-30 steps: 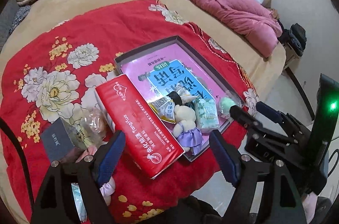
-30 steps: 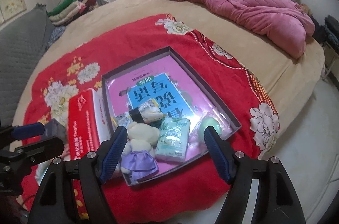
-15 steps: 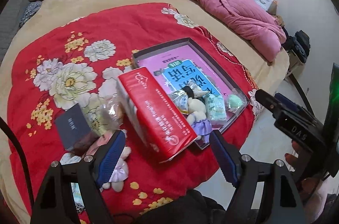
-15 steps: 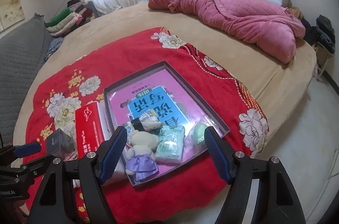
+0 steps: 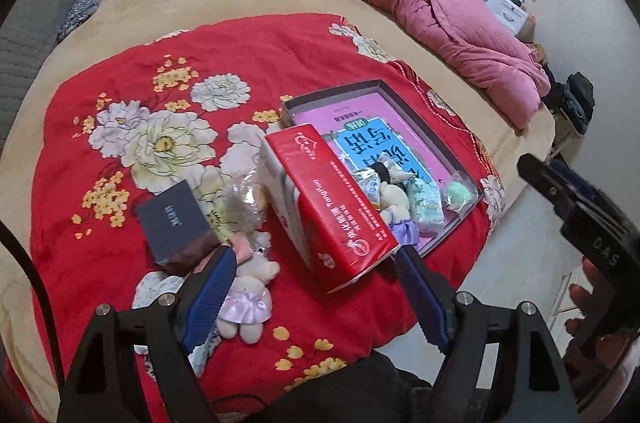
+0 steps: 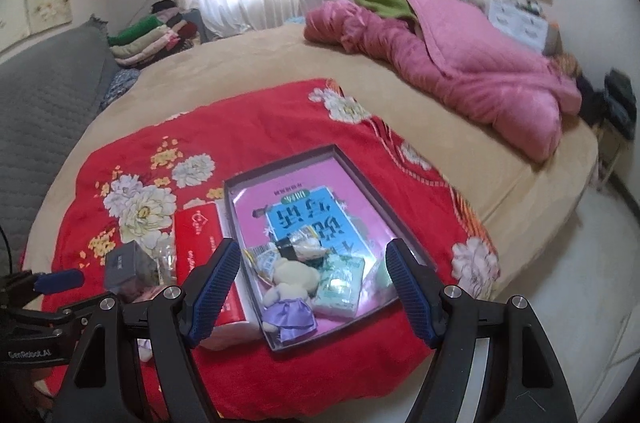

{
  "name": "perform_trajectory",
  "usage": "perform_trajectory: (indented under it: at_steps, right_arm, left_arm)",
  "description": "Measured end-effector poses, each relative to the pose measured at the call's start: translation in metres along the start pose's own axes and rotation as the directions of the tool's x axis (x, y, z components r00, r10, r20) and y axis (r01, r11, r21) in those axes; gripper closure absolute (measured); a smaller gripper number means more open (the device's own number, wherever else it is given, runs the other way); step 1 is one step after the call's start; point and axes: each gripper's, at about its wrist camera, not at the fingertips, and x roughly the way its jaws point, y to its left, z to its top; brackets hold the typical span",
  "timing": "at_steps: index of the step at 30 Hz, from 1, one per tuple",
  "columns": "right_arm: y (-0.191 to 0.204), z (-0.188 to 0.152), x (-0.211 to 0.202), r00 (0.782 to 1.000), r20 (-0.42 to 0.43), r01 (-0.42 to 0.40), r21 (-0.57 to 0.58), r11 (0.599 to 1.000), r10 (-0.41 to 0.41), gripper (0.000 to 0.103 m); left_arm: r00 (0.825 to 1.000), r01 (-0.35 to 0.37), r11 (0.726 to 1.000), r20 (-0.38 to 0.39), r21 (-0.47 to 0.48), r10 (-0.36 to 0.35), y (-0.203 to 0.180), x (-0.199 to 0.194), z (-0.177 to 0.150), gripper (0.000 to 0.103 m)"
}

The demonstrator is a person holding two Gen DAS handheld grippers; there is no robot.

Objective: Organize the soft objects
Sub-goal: 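Move both tools back over the pile of items beside the tray, then lower both tools toward the floral scrunchie and white teddy bear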

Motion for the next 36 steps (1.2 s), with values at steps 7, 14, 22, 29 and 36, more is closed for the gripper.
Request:
perform_trajectory:
  at_steps: [7,14,22,29,36]
  right_arm:
    - [0.026,0.010,-0.020,0.999,0.043,-0.015,-0.069,0.997,0.018,0.027]
    - [0.047,0.015,-0.037,0.996,0.071,-0.047,-0.108,0.993,0.055,0.027]
    - [0.074,0.012,-0.049,0.993,0.080,-0.077,-0.170,0.982,0.092,0.026]
    - [0.091,0.010,-0.049,0.989,0.066,-0.114,-0.199,0.973,0.129,0.026]
    - [0.111,0.006,-0.041,0.985,0.040,-0.152,-0.226,0.962,0.165,0.026]
  left_arm:
    - [0.999,-0.014,0.999,0.028,-0.028,0.015,0.019,-0.021,-0.005,0.022]
    - [0.999,-0.028,0.998,0.042,-0.058,0.031,0.035,-0.043,-0.011,0.022]
    - [0.997,-0.034,0.995,0.069,-0.098,0.041,0.055,-0.065,-0.024,0.022]
    - [0.995,-0.064,0.987,0.062,-0.146,0.074,0.085,-0.076,-0.035,0.022]
    - [0.993,-0.093,0.976,0.052,-0.195,0.105,0.114,-0.080,-0.044,0.022]
